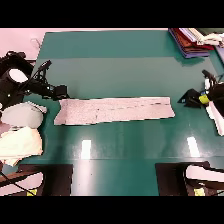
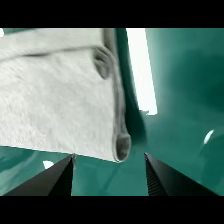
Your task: Fold the shirts.
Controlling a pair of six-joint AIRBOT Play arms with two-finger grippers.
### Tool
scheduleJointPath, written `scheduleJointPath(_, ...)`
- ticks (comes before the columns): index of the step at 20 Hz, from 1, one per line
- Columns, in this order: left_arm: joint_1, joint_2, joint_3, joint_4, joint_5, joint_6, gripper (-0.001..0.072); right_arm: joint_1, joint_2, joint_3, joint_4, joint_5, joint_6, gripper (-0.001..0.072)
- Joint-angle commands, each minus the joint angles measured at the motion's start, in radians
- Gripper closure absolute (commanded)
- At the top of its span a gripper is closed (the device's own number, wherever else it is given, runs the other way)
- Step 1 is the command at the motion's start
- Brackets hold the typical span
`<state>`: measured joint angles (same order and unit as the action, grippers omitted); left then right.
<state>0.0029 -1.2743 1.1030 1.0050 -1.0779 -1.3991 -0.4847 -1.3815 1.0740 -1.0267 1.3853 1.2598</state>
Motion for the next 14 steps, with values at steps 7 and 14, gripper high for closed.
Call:
scheduleJointPath(7,-0.309,-0.051,0.002,-0.077,0.199,-0.066,0.0681,0.034,-0.189,-0.145,0.298,-0.167,-0.148,0.0276)
scheduleJointPath(14,-0.518,-0.328,0.190,-0.080,0.235,-0.087,0.0681,0.173,-0.118,0.041,0.300,-0.097,-0.180,0.0700)
